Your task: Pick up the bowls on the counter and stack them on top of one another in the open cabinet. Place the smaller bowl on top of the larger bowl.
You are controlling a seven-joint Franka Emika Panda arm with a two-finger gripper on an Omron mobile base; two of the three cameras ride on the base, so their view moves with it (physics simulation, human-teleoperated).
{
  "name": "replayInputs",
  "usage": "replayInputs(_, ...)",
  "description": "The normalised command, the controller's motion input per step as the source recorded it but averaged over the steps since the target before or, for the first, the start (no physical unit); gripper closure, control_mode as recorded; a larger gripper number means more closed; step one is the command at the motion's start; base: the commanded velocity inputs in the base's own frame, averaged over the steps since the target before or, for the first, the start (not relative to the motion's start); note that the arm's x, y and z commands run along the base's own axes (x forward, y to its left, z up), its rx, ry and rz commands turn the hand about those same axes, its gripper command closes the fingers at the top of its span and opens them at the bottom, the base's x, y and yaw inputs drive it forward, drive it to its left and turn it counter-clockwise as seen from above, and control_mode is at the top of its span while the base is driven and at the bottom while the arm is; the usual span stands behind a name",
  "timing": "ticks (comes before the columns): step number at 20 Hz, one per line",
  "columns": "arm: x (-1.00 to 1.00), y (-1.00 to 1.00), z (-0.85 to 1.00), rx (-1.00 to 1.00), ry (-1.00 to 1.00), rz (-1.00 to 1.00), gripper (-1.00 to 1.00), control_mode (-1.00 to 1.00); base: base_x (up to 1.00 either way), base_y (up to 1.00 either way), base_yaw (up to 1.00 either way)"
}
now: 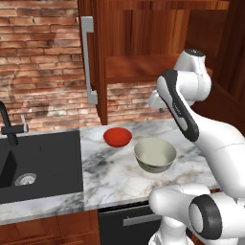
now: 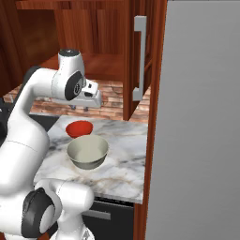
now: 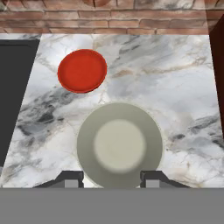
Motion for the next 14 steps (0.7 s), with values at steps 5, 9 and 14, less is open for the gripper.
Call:
replayInputs(5,-0.13,0.0,-0.04,0.0,0.0,0.0,-1.0,-1.0,0.0,0.0,0.0)
replayInputs(9,-0.4,0.0,-0.09,0.0,0.0,0.02,-1.0,-1.0,0.0,0.0,0.0)
replayInputs(14,-0.46,0.06,-0.07,-0.02,-0.02,0.03,-1.0,-1.0,0.0,0.0,0.0)
